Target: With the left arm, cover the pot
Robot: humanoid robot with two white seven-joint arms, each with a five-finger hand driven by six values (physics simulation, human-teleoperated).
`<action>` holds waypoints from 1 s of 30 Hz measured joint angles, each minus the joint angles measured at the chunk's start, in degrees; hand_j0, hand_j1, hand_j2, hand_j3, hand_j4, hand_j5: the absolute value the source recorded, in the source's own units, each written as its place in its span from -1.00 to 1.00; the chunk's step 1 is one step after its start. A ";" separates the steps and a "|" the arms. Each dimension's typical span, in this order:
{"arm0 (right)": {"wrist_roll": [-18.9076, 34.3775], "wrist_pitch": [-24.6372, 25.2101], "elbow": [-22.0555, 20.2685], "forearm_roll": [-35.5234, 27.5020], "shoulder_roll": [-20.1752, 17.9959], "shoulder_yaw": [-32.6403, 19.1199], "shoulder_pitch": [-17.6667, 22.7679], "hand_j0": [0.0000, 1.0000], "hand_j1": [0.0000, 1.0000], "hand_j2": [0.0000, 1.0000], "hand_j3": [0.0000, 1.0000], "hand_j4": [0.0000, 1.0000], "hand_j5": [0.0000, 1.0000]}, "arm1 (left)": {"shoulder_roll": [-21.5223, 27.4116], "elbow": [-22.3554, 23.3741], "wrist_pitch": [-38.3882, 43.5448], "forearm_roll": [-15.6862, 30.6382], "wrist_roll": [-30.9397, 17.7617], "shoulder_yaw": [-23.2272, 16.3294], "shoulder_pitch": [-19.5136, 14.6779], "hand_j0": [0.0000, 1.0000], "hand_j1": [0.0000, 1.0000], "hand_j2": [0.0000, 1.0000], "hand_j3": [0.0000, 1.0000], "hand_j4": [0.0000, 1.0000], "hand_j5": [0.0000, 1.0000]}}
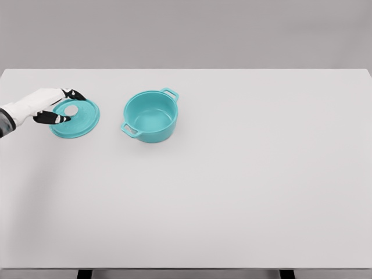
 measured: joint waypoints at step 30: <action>0.00 0.00 -0.01 0.00 0.00 0.00 0.00 1.00 1.00 1.00 1.00 1.00 1.00 | -0.35 1.93 0.12 0.23 0.09 -0.25 0.00 0.16 0.16 0.16 0.16 0.16 0.16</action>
